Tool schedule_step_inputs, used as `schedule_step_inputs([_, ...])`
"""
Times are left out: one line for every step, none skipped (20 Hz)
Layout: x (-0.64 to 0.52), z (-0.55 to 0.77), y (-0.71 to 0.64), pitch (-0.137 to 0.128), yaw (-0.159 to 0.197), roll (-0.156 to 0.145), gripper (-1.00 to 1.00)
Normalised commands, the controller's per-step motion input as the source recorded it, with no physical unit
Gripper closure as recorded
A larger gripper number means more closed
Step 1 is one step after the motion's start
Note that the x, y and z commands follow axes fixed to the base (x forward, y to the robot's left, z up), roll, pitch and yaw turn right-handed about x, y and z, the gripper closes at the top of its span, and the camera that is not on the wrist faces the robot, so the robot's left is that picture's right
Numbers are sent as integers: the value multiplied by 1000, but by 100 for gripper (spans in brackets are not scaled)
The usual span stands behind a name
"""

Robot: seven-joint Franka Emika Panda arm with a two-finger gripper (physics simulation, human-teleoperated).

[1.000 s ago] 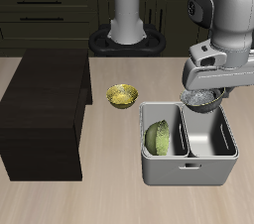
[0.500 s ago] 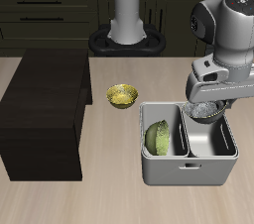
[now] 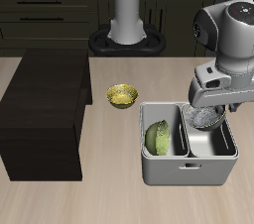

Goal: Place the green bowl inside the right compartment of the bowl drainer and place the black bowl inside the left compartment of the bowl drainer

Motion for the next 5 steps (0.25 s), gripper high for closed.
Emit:
schedule_step_inputs([47,-116,-138,33,-38,-14,-100])
schedule_step_inputs([46,-62,-162,44,-41,-71,-100])
schedule_step_inputs([116,-121,-557,48,-4,-60,-100])
schedule_step_inputs([-4,4,88,0,0,0,-100])
schedule_step_inputs([-18,13,-141,4,-44,-27,-100])
